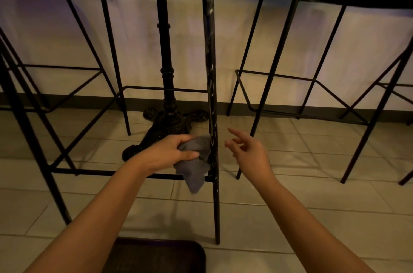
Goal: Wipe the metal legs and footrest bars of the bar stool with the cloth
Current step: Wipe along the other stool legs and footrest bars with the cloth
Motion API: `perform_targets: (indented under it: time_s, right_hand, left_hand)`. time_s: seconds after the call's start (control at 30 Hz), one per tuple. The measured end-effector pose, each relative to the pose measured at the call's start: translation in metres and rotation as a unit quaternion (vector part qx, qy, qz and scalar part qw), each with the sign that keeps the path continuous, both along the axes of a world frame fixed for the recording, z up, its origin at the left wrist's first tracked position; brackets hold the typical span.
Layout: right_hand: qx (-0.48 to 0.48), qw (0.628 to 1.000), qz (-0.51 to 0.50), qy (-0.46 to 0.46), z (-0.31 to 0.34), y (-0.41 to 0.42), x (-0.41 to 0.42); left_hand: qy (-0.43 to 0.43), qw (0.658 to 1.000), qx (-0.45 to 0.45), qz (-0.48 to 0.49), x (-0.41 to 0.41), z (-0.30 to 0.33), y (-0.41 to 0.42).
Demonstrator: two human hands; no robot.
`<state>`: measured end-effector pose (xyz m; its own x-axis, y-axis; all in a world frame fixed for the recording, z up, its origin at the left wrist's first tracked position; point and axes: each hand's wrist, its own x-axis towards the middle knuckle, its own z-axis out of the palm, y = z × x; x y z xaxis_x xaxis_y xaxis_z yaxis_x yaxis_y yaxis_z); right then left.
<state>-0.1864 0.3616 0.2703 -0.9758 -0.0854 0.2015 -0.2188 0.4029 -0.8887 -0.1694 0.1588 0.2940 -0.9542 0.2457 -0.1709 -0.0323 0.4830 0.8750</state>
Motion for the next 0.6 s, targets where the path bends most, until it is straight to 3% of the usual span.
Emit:
perform_targets:
  time_s: [0.23,0.4,0.6]
  right_hand:
    - [-0.024,0.995,0.094,-0.004,0.025,-0.009,0.015]
    - [-0.031,0.992,0.111,0.047,0.043,-0.006,0.028]
    - [-0.141,0.981,0.090,0.099,0.087,-0.003,0.036]
  left_hand:
    - [0.011,0.998,0.000,-0.058,0.022,0.048,0.006]
    - [0.048,0.996,0.046,-0.053,0.039,0.086,0.010]
    - [0.160,0.984,0.081,-0.023,0.053,0.132,0.025]
